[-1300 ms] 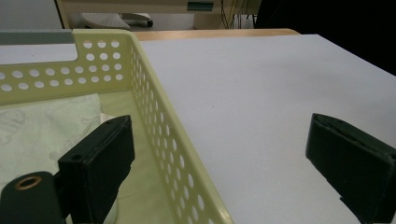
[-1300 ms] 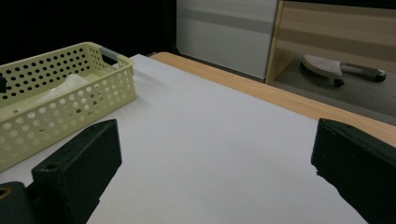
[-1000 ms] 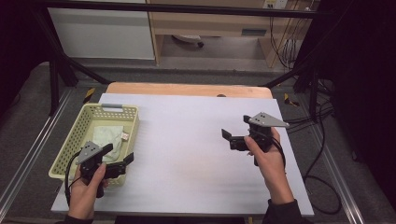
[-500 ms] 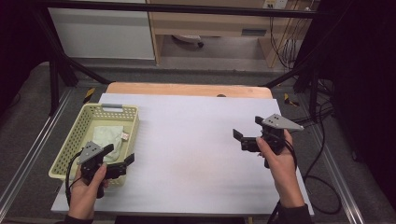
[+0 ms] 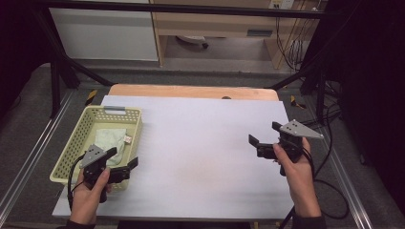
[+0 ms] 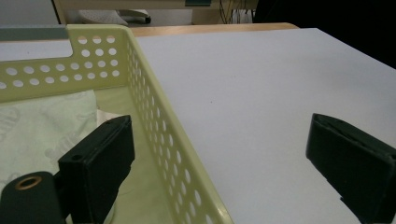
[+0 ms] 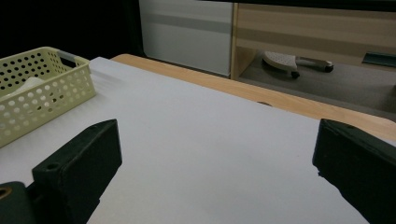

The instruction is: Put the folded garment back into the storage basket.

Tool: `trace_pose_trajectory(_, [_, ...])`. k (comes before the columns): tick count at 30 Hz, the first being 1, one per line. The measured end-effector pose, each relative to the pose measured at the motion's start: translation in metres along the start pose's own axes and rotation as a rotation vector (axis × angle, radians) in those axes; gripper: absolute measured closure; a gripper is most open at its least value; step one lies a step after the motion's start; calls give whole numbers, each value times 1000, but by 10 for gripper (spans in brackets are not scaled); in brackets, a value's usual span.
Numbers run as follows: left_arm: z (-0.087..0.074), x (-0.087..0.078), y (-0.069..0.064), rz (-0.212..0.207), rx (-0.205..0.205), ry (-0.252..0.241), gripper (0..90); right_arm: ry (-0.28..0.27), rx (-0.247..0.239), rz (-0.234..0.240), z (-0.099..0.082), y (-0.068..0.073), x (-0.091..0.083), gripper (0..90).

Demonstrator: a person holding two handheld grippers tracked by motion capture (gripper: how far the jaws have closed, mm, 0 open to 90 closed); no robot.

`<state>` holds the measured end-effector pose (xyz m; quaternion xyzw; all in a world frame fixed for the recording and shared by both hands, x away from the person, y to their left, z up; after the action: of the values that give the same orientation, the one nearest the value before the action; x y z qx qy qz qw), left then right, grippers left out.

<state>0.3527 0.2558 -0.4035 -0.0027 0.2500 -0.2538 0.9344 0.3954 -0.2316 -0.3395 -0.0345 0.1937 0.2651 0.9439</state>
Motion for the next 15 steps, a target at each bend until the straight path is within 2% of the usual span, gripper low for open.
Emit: trace_pose_trajectory(15, [0,0,1,3,-4,7,79,2,-25,-28,-13,-7,-12,26])
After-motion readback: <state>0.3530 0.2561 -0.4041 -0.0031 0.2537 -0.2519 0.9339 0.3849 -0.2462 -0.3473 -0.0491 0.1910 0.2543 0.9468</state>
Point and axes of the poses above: each handheld gripper's, and its own axes: x roughly forward along the jaws, z roughly out of its top, y roughly to its left, the point moved 3 cm from there along x, roughly forward along the jaws, and after that the axes turned 4 degrees about y, right-handed, at the moved point
